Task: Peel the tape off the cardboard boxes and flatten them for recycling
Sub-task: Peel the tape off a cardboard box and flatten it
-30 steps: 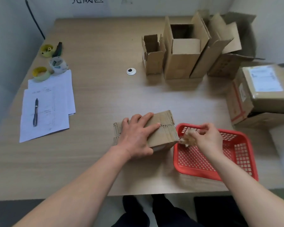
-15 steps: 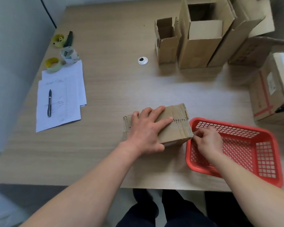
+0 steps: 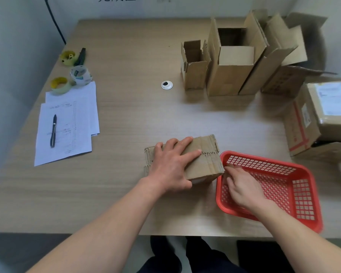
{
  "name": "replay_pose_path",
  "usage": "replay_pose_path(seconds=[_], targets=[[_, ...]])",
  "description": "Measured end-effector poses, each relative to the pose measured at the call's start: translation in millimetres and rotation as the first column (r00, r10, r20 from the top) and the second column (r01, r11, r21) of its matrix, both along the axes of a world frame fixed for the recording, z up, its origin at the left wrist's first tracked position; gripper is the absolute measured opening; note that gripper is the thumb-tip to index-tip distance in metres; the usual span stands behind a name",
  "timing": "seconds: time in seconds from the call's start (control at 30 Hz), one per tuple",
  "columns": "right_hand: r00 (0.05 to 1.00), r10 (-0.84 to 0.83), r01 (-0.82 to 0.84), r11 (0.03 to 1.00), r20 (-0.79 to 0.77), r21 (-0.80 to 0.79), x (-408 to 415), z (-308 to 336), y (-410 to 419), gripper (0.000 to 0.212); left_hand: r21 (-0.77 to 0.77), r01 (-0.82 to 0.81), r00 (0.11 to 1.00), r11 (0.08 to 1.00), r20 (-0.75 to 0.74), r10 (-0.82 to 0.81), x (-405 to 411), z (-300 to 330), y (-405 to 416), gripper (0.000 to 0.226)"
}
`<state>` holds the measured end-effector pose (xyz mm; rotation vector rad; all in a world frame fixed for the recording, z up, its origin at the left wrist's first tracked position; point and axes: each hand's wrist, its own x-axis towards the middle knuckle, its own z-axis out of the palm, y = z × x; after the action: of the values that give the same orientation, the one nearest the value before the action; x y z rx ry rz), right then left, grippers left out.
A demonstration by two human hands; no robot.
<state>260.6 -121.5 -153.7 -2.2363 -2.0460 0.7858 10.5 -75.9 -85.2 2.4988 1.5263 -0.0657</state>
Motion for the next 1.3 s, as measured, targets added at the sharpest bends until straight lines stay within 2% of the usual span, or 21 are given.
replay_pose_path(seconds=[0.1, 0.23, 0.47, 0.57, 0.63, 0.73, 0.77, 0.87, 0.93, 1.0, 1.1, 1.17, 1.27, 1.3], targets=[[0.992, -0.119, 0.117, 0.991, -0.028, -0.058, 0.9, 4.2, 2.9, 0.046, -0.003, 0.005, 1.000, 1.000, 0.008, -0.005, -0.7, 1.5, 0.4, 0.093], [0.942, -0.313, 0.312, 0.950, -0.122, -0.025, 4.0, 7.2, 10.3, 0.032, -0.006, 0.004, 1.000, 1.000, 0.010, -0.004, -1.0, 1.6, -0.1, 0.093], [0.769, -0.571, 0.582, 0.812, -0.288, -0.056, 4.8, 0.2, 10.5, 0.015, -0.002, 0.001, 1.000, 1.000, 0.006, -0.001, -1.6, -1.4, 0.3, 0.094], [0.672, -0.634, 0.675, 0.737, -0.383, -0.034, 16.7, -17.6, 13.2, 0.029, -0.013, 0.009, 1.000, 1.000, -0.004, -0.009, -2.3, -1.3, 1.3, 0.094], [0.650, -0.639, 0.703, 0.711, -0.412, 0.005, 5.4, 2.3, 12.0, 0.031, -0.012, 0.019, 1.000, 1.000, -0.003, -0.019, -2.8, -1.2, 1.3, 0.094], [0.764, -0.533, 0.626, 0.750, -0.365, 0.216, -18.0, 39.2, 11.8, 0.011, 0.012, 0.037, 0.999, 0.999, -0.018, -0.037, -4.9, 0.2, 1.3, 0.095], [0.778, -0.480, 0.603, 0.752, -0.406, 0.267, -26.4, 46.8, 13.7, 0.007, 0.018, 0.036, 0.999, 0.999, -0.029, -0.036, -6.7, 2.2, 1.1, 0.098], [0.718, -0.384, 0.575, 0.797, -0.581, 0.184, -54.1, 63.7, 24.4, 0.015, 0.108, -0.038, 0.999, 0.993, -0.028, 0.041, -20.0, 5.4, -2.3, 0.109], [0.665, -0.381, 0.552, 0.830, -0.642, 0.079, -68.5, 67.3, 34.1, 0.026, 0.192, -0.197, 0.980, 0.961, 0.074, 0.186, -35.2, 7.9, -8.1, 0.109], [0.601, -0.360, 0.523, 0.852, -0.713, 0.011, -80.2, 65.8, 42.5, 0.028, 0.122, -0.401, 0.911, 0.908, 0.158, 0.381, -55.1, 10.9, -14.2, 0.103], [0.569, -0.356, 0.489, 0.871, -0.742, -0.044, -105.9, 69.7, 49.6, 0.029, -0.090, -0.632, 0.721, 0.770, 0.297, 0.626, -90.1, 6.2, -25.7, 0.094], [0.489, -0.382, 0.474, 0.871, -0.785, -0.128, -126.7, 75.0, 52.2, 0.033, -0.205, -0.697, 0.567, 0.687, 0.430, 0.703, -111.2, 2.3, -34.0, 0.078], [0.362, -0.433, 0.434, 0.862, -0.825, -0.262, -151.2, 81.6, 58.1, 0.035, -0.349, -0.734, 0.332, 0.583, 0.565, 0.756, -134.2, 5.0, -44.2, 0.039], [0.333, -0.428, 0.388, 0.874, -0.840, -0.292, -157.1, 82.3, 60.7, 0.031, -0.416, -0.725, 0.244, 0.549, 0.590, 0.770, -140.9, 7.2, -46.5, 0.038]])
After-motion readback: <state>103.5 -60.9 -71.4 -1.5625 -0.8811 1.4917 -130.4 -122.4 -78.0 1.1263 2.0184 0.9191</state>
